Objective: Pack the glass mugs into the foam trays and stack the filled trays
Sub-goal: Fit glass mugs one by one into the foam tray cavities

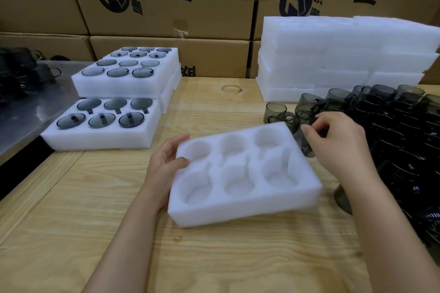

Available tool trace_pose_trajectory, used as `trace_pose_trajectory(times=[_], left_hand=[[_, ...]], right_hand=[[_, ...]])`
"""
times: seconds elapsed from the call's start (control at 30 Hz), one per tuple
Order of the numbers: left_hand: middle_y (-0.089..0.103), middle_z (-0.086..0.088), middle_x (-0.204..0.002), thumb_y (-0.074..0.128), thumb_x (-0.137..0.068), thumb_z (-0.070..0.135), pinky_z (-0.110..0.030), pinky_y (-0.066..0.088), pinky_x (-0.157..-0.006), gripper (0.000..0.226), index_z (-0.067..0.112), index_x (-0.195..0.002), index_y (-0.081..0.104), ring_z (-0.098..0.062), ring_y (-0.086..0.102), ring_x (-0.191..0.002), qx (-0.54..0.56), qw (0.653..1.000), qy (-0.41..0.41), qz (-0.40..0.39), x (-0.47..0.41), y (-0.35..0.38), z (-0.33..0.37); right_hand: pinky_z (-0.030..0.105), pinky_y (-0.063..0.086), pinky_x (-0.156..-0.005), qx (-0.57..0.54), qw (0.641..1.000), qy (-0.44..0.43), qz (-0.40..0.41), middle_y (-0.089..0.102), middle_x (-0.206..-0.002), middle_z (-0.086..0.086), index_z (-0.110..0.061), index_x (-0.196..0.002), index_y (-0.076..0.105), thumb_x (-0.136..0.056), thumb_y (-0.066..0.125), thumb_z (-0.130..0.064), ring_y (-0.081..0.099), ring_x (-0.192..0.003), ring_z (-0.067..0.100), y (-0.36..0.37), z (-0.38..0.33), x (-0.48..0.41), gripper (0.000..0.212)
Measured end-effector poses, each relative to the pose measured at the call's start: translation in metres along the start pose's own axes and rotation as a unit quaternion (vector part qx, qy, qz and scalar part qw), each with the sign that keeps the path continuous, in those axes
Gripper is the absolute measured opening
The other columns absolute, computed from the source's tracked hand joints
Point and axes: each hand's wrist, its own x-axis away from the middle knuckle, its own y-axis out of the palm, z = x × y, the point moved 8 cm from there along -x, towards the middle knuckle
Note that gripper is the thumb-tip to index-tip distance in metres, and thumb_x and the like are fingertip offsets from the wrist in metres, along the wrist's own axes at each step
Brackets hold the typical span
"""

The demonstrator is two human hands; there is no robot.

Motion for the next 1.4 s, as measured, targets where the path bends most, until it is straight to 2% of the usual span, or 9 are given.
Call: trace_pose_trajectory(times=[0.07,0.2,0.33,0.53,0.67,0.77,0.93,1.2,1.4], left_hand=[[0.064,-0.006,-0.099,0.057,-0.056,0.001,-0.022,0.054,-0.066,0.061,0.01,-0.116,0.06,-0.015,0.063,-0.084,-0.001,1.0,0.002,-0.003,0.0,0.0,-0.001],[0.066,0.0,-0.107,0.06,-0.058,0.002,-0.022,0.054,-0.07,0.056,0.015,-0.113,0.062,-0.01,0.066,-0.09,-0.014,1.0,0.008,-0.019,0.0,0.002,-0.001],[0.07,0.004,-0.105,0.064,-0.061,0.004,-0.022,0.053,-0.07,0.054,0.014,-0.114,0.063,-0.011,0.066,-0.094,-0.025,0.999,0.002,-0.036,0.001,0.004,-0.004],[0.072,0.008,-0.098,0.065,-0.062,0.004,-0.021,0.053,-0.067,0.052,0.015,-0.113,0.064,-0.009,0.067,-0.09,-0.029,0.999,-0.002,-0.038,0.0,0.005,-0.006],[0.072,0.009,-0.096,0.064,-0.062,0.005,-0.021,0.053,-0.066,0.051,0.016,-0.112,0.064,-0.009,0.067,-0.09,-0.033,0.999,-0.002,-0.036,-0.001,0.005,-0.006],[0.072,0.008,-0.096,0.064,-0.062,0.005,-0.021,0.053,-0.067,0.051,0.016,-0.111,0.065,-0.01,0.067,-0.09,-0.039,0.999,-0.001,-0.036,-0.001,0.004,-0.006],[0.073,0.009,-0.095,0.063,-0.061,0.004,-0.02,0.053,-0.066,0.049,0.017,-0.109,0.065,-0.008,0.067,-0.089,-0.043,0.998,0.0,-0.035,-0.002,0.004,-0.006],[0.073,0.01,-0.096,0.062,-0.061,0.004,-0.021,0.053,-0.067,0.05,0.017,-0.109,0.065,-0.008,0.067,-0.088,-0.049,0.998,0.003,-0.031,-0.002,0.004,-0.006],[0.072,0.008,-0.096,0.062,-0.06,0.004,-0.021,0.054,-0.068,0.051,0.016,-0.11,0.065,-0.009,0.067,-0.088,-0.048,0.998,0.002,-0.03,-0.001,0.004,-0.006]], right_hand=[[0.025,0.03,-0.074,-0.012,0.999,-0.014,0.031,0.053,-0.084,-0.006,-0.022,-0.056,0.054,-0.084,0.067,-0.024,0.052,-0.092,0.018,-0.007,-0.004,-0.001,0.03],[0.032,0.042,-0.075,-0.08,0.994,-0.002,0.077,0.061,-0.084,-0.004,-0.021,-0.082,0.056,-0.076,0.075,-0.033,0.056,-0.088,0.023,-0.012,0.0,0.0,0.023],[0.017,0.041,-0.075,-0.168,0.986,0.003,-0.021,0.065,-0.092,-0.011,-0.027,-0.098,0.064,-0.071,0.08,-0.034,0.059,-0.09,0.008,0.02,-0.006,0.007,0.032],[0.016,0.041,-0.082,-0.171,0.982,-0.044,-0.062,0.061,-0.096,-0.021,-0.027,-0.103,0.067,-0.071,0.078,-0.038,0.055,-0.099,0.01,0.037,-0.021,0.014,0.036],[0.034,0.045,-0.093,-0.164,0.98,-0.082,-0.07,0.06,-0.099,-0.017,-0.02,-0.101,0.07,-0.073,0.078,-0.03,0.056,-0.102,0.016,0.039,-0.033,0.018,0.03],[0.034,0.044,-0.096,-0.184,0.975,-0.089,-0.084,0.061,-0.103,-0.015,-0.019,-0.102,0.07,-0.075,0.076,-0.029,0.056,-0.106,0.014,0.04,-0.036,0.019,0.03],[0.015,0.042,-0.081,-0.156,0.98,-0.079,-0.097,0.06,-0.096,-0.021,-0.022,-0.103,0.069,-0.077,0.073,-0.033,0.057,-0.097,0.009,0.041,-0.027,0.015,0.028],[0.012,0.022,-0.084,-0.046,0.985,-0.13,-0.108,0.06,-0.114,-0.007,-0.019,-0.11,0.068,-0.08,0.071,-0.036,0.046,-0.111,0.014,0.052,-0.034,0.021,0.035],[0.017,0.026,-0.083,0.015,0.977,-0.175,-0.123,0.06,-0.115,-0.006,-0.017,-0.113,0.064,-0.083,0.067,-0.038,0.042,-0.102,0.018,0.059,-0.039,0.025,0.037]])
